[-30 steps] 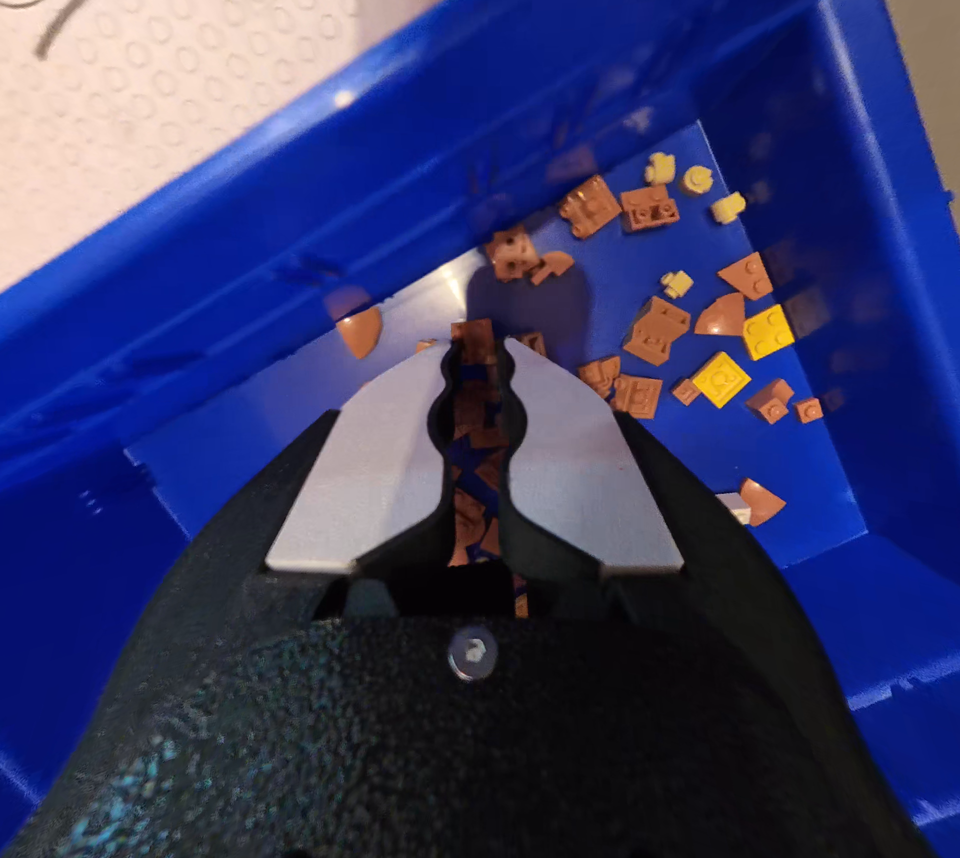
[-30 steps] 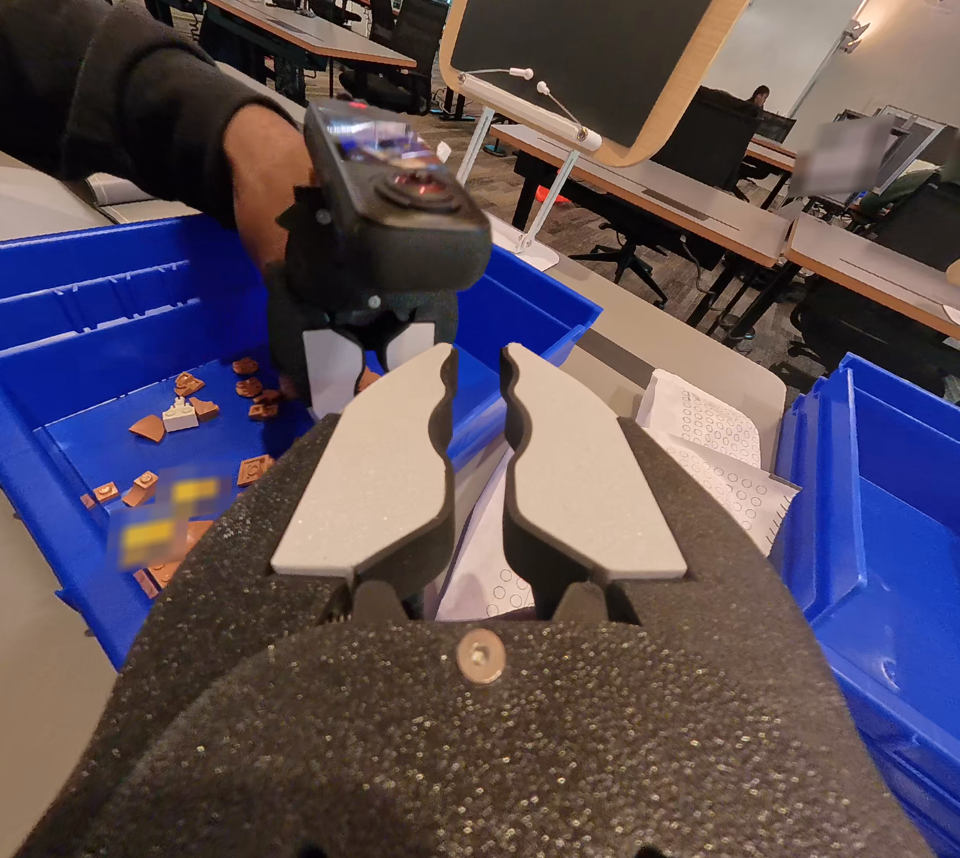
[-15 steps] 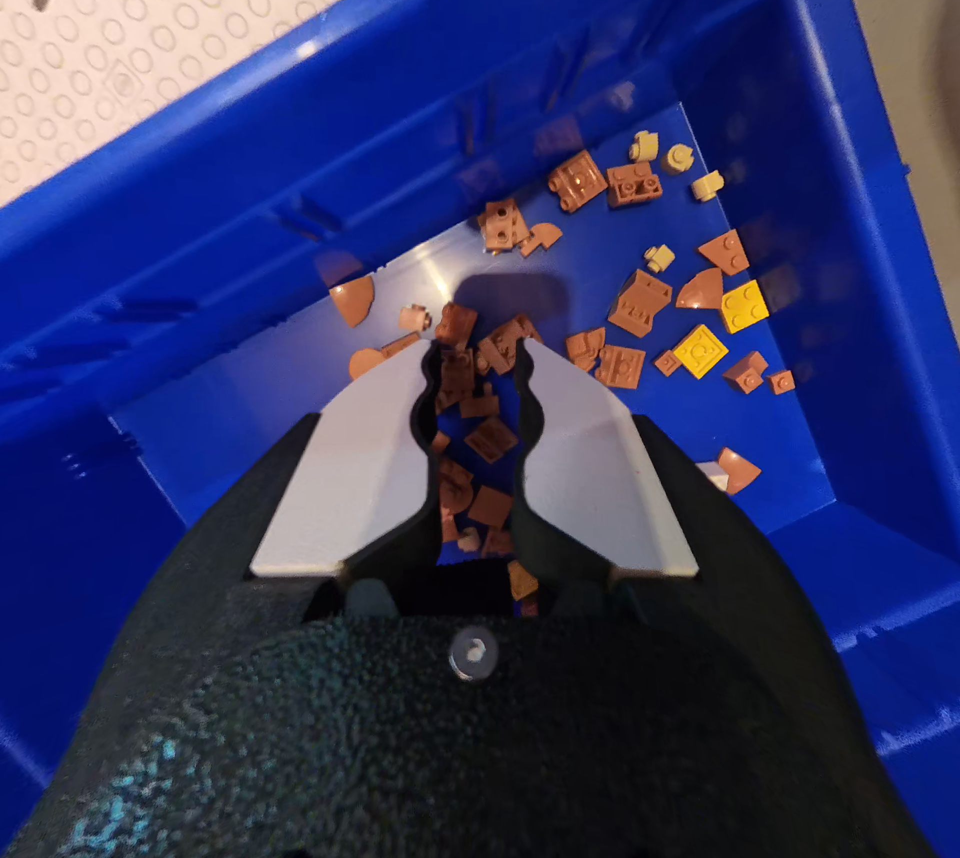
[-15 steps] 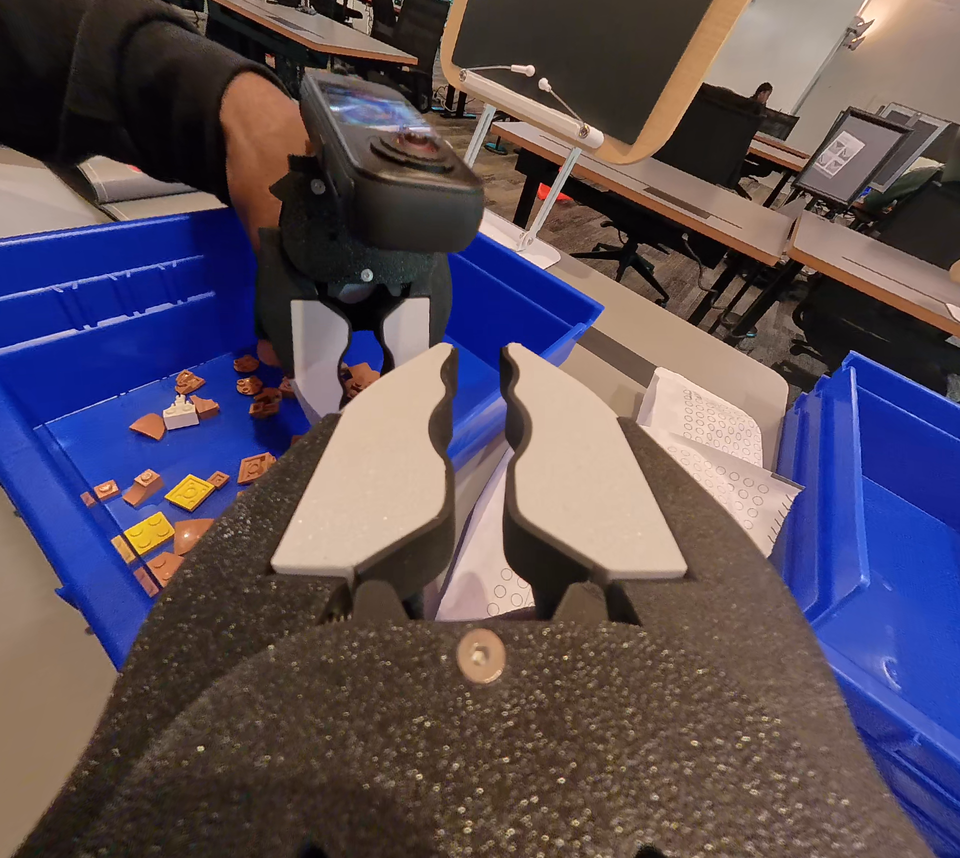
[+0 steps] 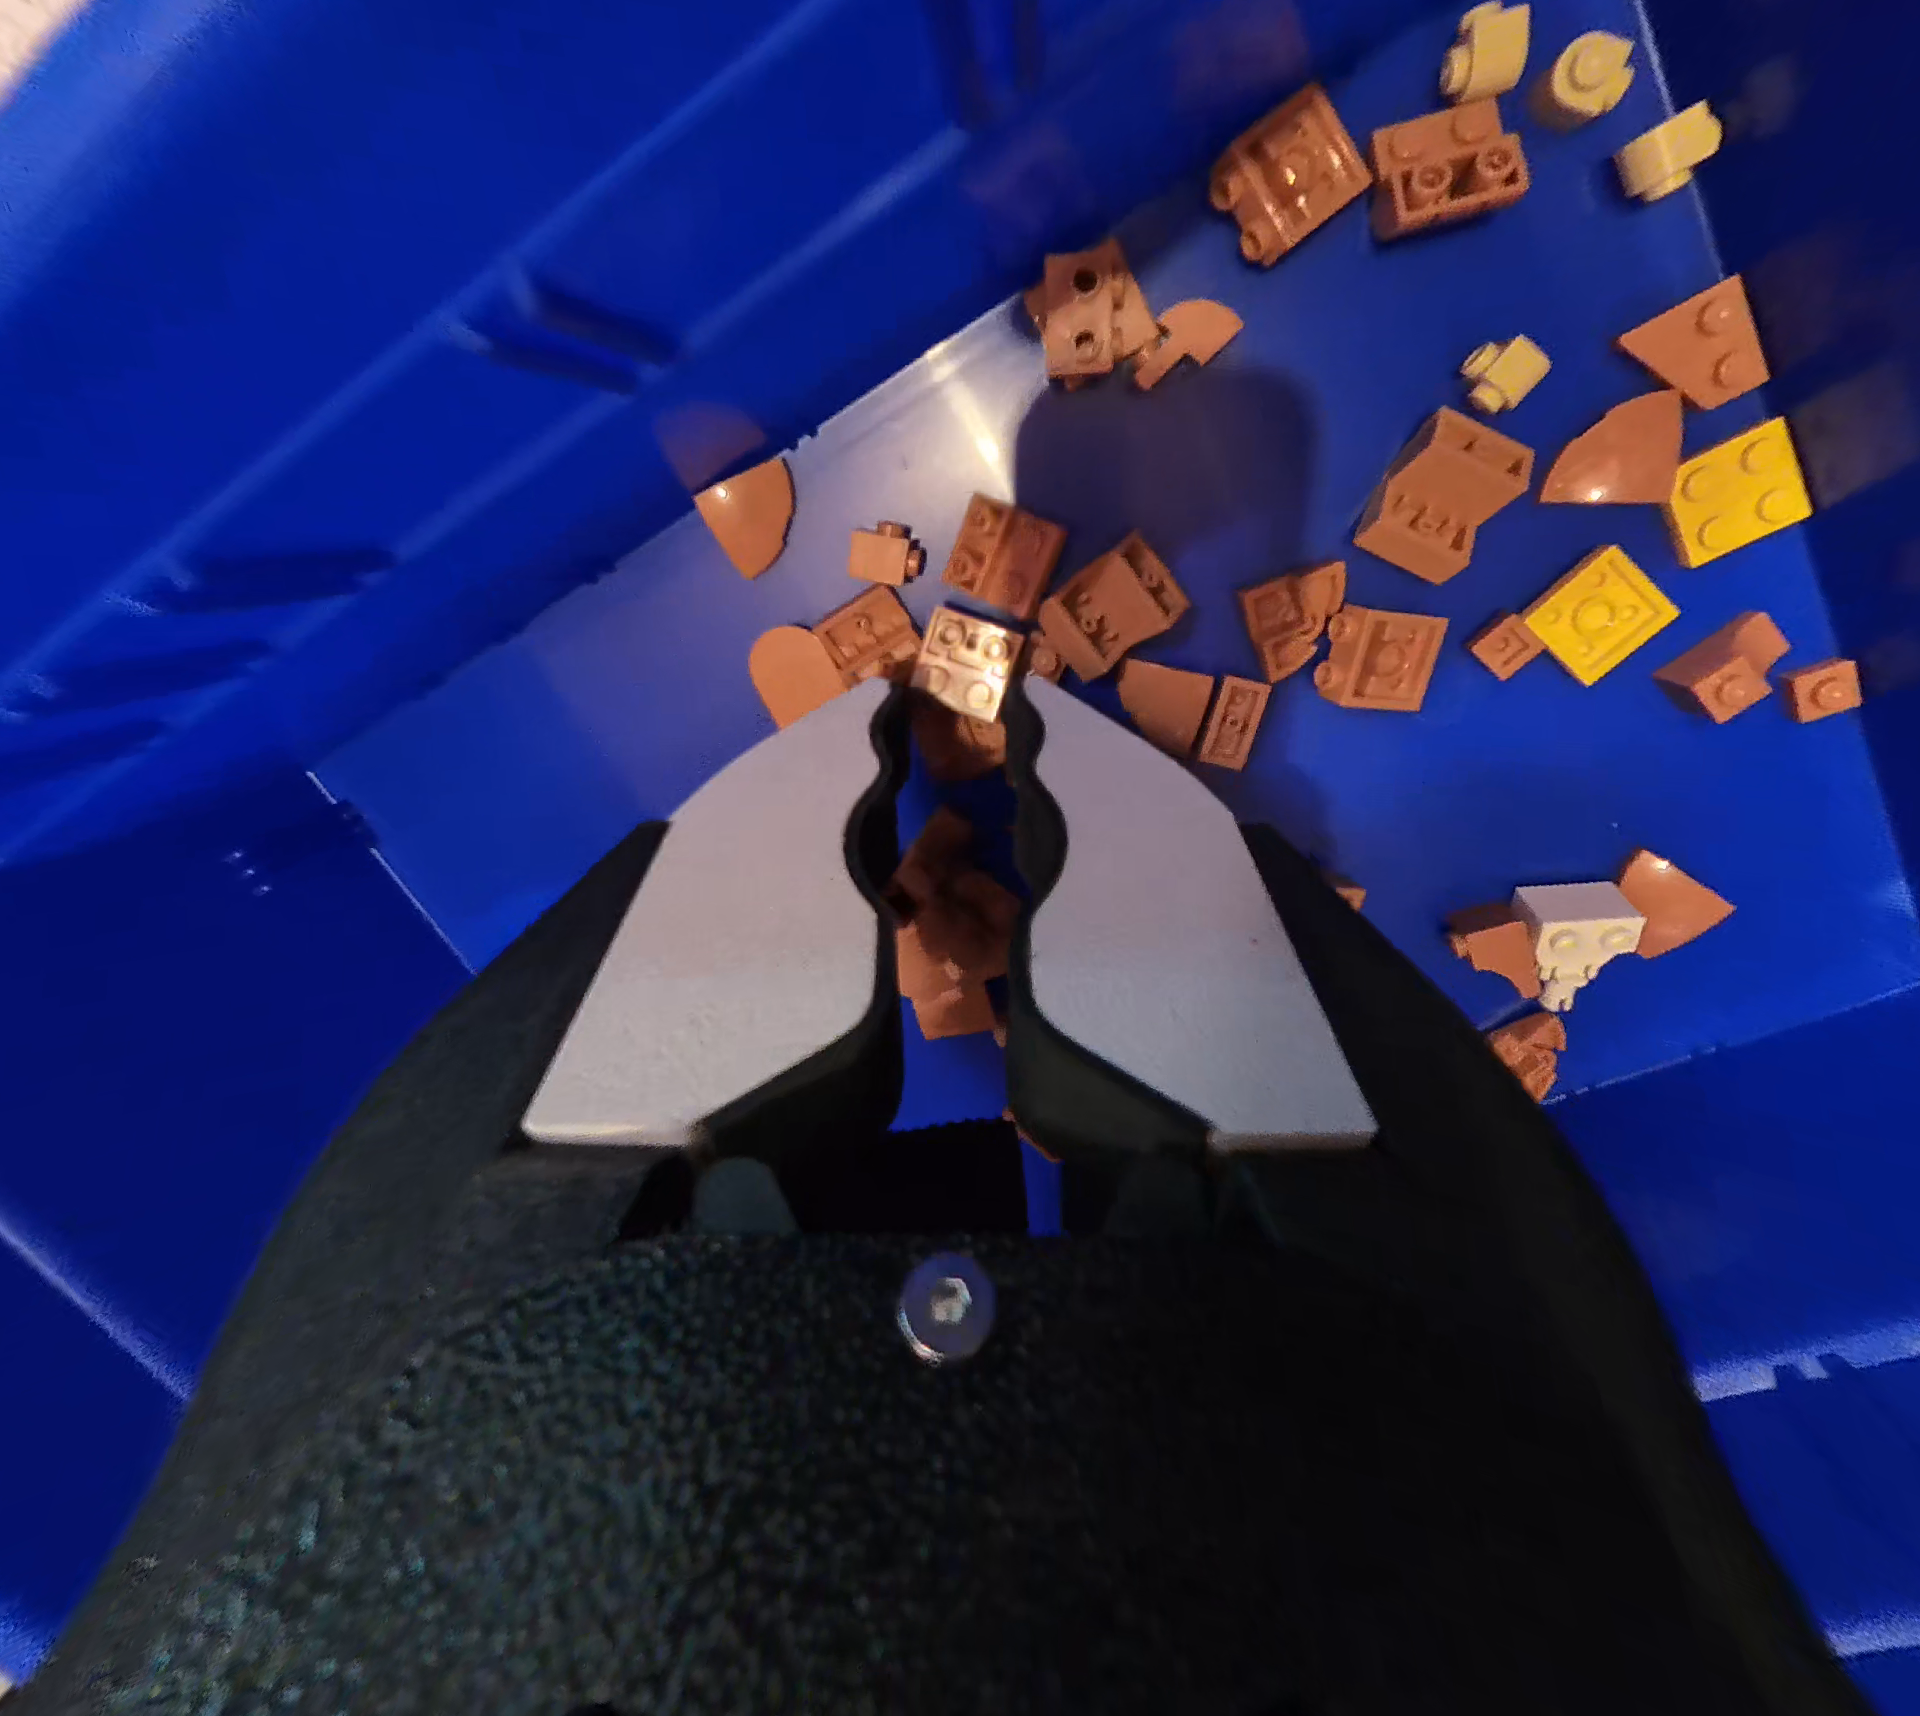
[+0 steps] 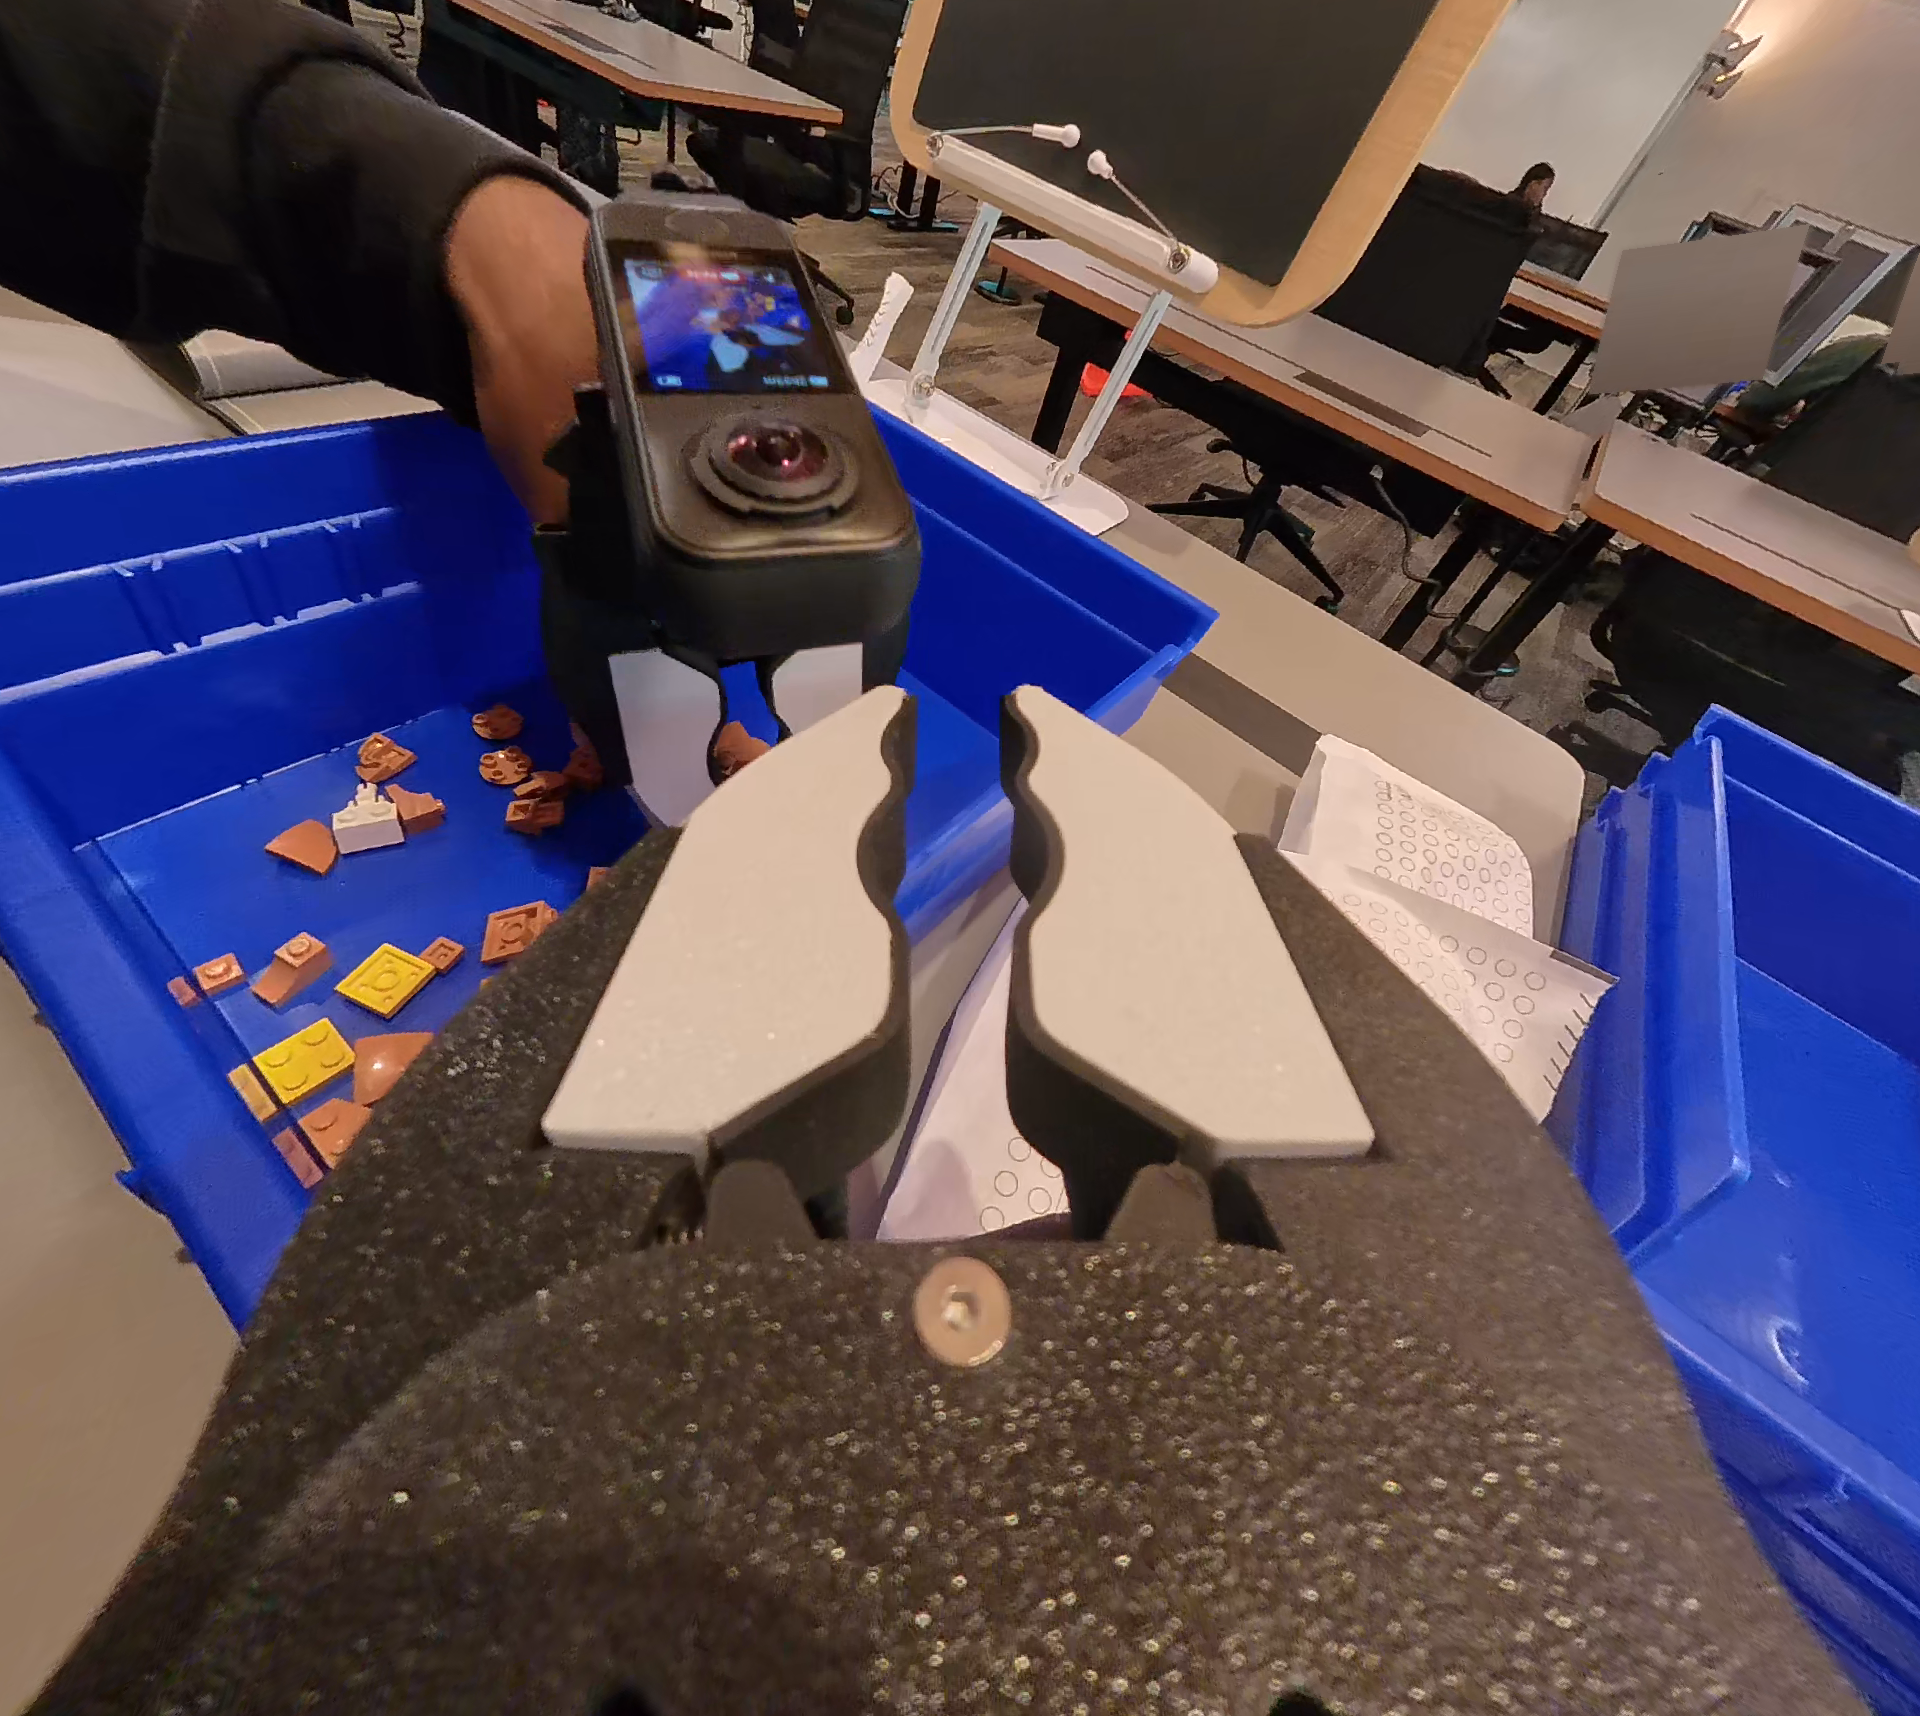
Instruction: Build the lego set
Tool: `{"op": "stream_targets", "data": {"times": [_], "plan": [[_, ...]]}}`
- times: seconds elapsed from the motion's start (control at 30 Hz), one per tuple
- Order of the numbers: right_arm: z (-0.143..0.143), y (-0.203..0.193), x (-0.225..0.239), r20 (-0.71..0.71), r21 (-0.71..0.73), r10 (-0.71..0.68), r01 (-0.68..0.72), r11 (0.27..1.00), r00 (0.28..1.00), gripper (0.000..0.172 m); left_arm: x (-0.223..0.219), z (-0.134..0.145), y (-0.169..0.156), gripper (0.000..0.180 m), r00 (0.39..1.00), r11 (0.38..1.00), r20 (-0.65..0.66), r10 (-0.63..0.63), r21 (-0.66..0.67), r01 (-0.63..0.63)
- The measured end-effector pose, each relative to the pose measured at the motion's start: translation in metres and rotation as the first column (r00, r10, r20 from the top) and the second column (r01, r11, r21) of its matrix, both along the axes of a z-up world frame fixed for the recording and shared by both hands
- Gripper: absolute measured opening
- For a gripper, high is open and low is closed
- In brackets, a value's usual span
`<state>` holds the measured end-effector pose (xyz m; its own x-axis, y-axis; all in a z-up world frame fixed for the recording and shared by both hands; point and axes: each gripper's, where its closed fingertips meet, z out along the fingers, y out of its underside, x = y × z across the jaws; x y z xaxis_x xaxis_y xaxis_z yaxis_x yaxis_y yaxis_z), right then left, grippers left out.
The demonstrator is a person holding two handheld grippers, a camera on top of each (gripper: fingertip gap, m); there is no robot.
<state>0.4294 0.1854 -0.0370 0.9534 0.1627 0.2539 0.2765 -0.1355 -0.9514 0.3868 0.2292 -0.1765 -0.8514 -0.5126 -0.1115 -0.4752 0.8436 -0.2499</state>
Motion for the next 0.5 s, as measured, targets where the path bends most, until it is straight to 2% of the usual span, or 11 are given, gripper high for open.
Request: {"op": "stream_targets", "data": {"times": [0.13,0.33,0.5], "plan": [[0.001,0.000,-0.001,0.003,0.002,0.003,-0.003,1.000,1.000,0.015,-0.002,0.000,0.006,0.017,0.999,0.999,-0.010,0.032,-0.025,-0.032],[0.001,0.000,-0.001,0.001,0.003,0.001,-0.001,1.000,1.000,0.015,0.006,0.015,0.021,0.017,0.981,0.974,0.000,0.192,-0.122,-0.191],[0.000,0.000,-0.001,0.001,0.000,0.001,-0.001,1.000,1.000,0.015,0.007,0.016,0.026,0.017,0.979,0.974,0.007,0.206,-0.095,-0.204]]}}
